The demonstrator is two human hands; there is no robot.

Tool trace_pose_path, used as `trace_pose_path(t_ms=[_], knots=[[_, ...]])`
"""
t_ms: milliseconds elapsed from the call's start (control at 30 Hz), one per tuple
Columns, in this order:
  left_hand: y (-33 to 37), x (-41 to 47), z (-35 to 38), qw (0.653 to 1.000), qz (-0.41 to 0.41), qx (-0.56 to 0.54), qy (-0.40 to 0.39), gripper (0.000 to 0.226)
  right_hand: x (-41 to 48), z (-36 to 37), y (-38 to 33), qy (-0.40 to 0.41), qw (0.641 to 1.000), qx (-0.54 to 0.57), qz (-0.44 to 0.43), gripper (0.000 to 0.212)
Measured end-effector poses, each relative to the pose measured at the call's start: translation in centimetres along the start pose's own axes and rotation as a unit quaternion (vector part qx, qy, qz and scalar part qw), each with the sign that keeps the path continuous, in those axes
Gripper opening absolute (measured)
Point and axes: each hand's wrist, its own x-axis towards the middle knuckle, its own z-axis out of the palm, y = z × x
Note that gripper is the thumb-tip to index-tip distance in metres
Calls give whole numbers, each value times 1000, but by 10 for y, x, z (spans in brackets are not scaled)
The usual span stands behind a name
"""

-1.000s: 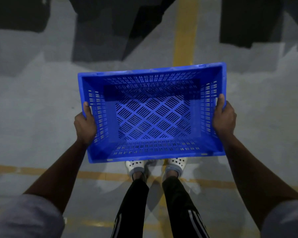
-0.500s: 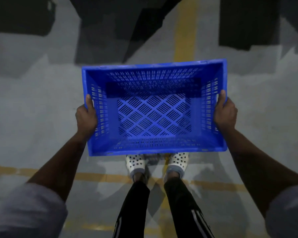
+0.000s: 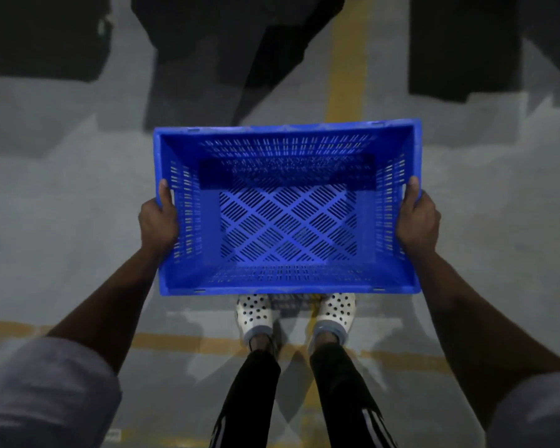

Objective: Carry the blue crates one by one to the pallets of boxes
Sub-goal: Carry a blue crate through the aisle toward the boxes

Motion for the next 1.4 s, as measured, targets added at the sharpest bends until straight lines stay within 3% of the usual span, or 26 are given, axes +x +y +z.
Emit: trace_pose_path(t_ms=[167, 333, 500, 600, 700, 900, 1100, 1267, 1400], knots=[[-6, 1, -1, 1000, -4, -9, -6, 97, 2, -1, 4, -27, 999, 13, -25, 88], [-19, -15, -1, 999, -10, -32, -7, 102, 4, 0, 12, -48, 997, 28, -46, 74], [-19, -10, -3, 999, 2, -46, -24, 101, 3, -2, 16, -58, 996, 46, -46, 74], [-20, -9, -9, 996, 1, -63, -63, 101, -2, -3, 27, -40, 996, 45, -70, 70], [-25, -23, -15, 996, 13, -75, -55, 91, -25, -5, 43, -21, 998, 17, -62, 66], [-83, -41, -4, 975, -129, -150, -101, 91, -60, -20, 52, -18, 997, -47, -58, 55], [-45, -47, -15, 979, -67, -143, -128, 87, -61, -13, 49, 39, 998, -57, -10, 59], [-40, -48, -23, 972, -40, -161, -166, 83, -63, -18, 50, 4, 998, -59, 3, 54], [-49, -44, -31, 967, -31, -143, -209, 81, -60, -28, 48, -40, 996, -80, 21, 65]])
